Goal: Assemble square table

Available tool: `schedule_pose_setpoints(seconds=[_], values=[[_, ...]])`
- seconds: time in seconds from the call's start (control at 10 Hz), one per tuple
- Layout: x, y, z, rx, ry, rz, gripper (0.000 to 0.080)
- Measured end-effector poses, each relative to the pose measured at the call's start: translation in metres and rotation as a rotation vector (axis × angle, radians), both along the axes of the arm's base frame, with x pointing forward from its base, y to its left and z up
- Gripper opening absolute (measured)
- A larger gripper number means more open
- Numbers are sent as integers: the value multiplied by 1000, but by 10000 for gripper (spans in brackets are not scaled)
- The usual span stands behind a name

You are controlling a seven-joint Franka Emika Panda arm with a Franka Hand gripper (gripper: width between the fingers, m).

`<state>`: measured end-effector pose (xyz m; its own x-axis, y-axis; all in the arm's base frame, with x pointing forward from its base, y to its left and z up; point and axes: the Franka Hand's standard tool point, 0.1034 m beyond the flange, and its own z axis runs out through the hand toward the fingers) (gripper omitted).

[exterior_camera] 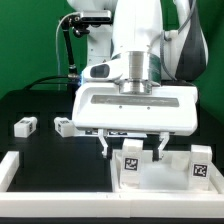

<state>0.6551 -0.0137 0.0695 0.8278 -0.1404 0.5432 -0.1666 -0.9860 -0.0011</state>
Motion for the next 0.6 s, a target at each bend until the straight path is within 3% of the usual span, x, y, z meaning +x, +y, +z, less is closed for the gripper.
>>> schedule_pose_setpoints(seconds=[0.3, 0.6], values=[[0, -1, 0, 5, 12, -1, 649], [5, -12, 16, 111, 206, -15, 649]])
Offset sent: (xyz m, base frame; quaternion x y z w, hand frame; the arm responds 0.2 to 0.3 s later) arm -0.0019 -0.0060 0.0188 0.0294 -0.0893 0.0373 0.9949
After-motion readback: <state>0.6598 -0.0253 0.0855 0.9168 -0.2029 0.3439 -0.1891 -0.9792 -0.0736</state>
